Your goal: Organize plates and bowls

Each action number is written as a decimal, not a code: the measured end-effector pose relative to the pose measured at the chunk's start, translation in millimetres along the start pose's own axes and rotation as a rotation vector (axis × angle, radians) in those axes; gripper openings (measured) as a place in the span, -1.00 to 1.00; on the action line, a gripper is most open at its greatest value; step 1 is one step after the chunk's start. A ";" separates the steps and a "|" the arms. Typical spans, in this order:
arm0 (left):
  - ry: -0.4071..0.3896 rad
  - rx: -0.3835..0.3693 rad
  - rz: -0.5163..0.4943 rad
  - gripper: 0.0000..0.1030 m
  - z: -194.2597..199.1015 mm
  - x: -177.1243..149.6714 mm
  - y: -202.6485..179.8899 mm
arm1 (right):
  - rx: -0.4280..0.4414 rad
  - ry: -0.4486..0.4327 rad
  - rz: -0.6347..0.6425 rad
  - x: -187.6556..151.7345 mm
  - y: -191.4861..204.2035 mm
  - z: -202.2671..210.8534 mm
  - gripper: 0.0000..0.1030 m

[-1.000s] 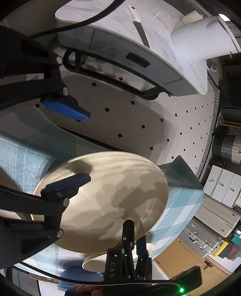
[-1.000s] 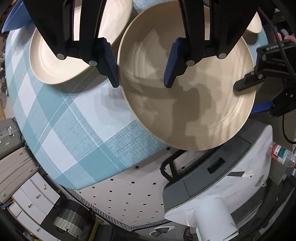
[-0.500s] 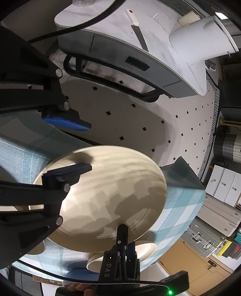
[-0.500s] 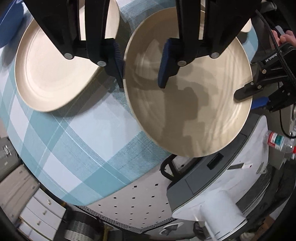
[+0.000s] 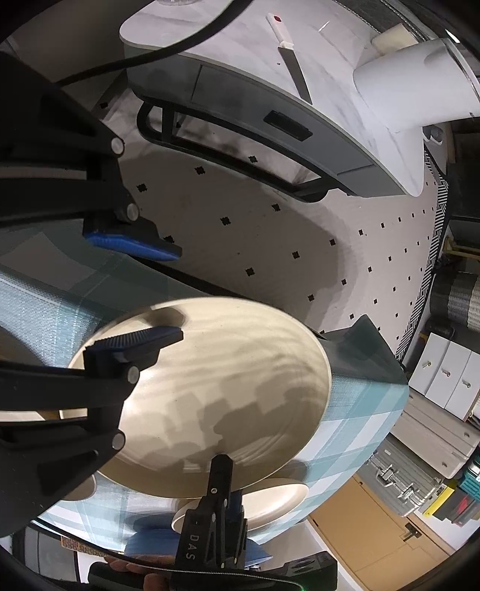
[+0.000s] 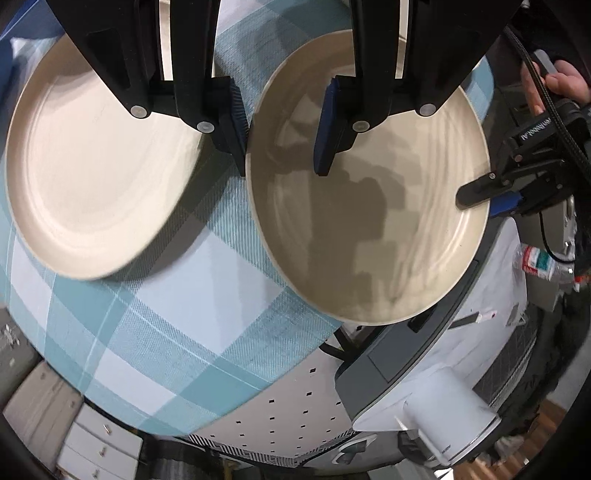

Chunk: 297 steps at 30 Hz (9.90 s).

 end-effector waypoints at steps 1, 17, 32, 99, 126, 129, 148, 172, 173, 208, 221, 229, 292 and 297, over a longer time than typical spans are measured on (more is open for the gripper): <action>0.001 0.000 -0.001 -0.31 0.1 0.3 0.5 | 0.001 0.001 -0.012 -1.3 -1.0 1.0 -0.34; 0.032 -0.014 -0.042 -0.61 -2.9 -0.6 -10.6 | -0.047 -0.087 -0.114 -20.6 -6.6 16.4 -0.72; 0.025 -0.023 -0.042 -0.72 -0.5 0.3 -8.0 | -0.037 -0.128 -0.124 -23.1 -13.7 27.4 -0.77; 0.016 0.031 -0.113 -0.79 91.8 -140.5 -37.5 | 0.002 -0.170 -0.255 -220.6 59.0 79.1 -0.78; 0.062 0.097 -0.173 -0.77 61.6 -171.3 -37.9 | -0.354 -0.148 -0.024 -246.9 64.4 64.0 -0.67; 0.062 0.101 -0.176 -0.77 61.6 -171.1 -38.5 | -0.374 -0.144 -0.004 -250.4 63.0 59.9 -0.64; 0.107 0.051 -0.094 -0.09 59.9 -178.2 -17.2 | -0.040 -0.220 -0.282 -265.2 43.5 65.9 -0.58; 0.153 -0.022 -0.158 -0.11 42.2 -179.3 -65.8 | 0.093 -0.293 -0.380 -259.8 29.7 61.8 -0.69; 0.155 -0.022 -0.160 -0.11 40.9 -178.3 -68.0 | 0.087 -0.298 -0.384 -259.7 27.2 62.2 -0.69; -0.399 -0.052 -0.371 0.63 144.5 -168.6 -183.0 | -0.258 -0.924 -0.294 -373.4 -11.9 228.4 0.64; -0.698 -0.185 -0.400 0.79 188.1 -174.7 -252.7 | -0.372 -1.127 -0.478 -428.8 -52.1 288.7 0.98; -0.681 -0.185 -0.406 0.80 173.0 -177.9 -249.5 | -0.499 -1.115 -0.391 -422.8 -33.8 294.7 0.98; -0.575 -0.072 -0.299 0.80 171.3 -102.7 -218.6 | -0.585 -1.157 -0.206 -372.9 -9.9 346.0 0.98; -0.455 0.051 -0.331 0.80 137.8 -41.9 -212.8 | -0.525 -1.093 -0.148 -304.6 -21.0 376.8 0.98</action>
Point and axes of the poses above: each gripper's, at about its wrist camera, not at the fingertips, and z roughly against the way its jaws point, y to its left, x to its top, the point moved 10 cm from there along -z, roughly the way its jaws point, and after that the axes turned 5 degrees about z, right-handed, at the moved point
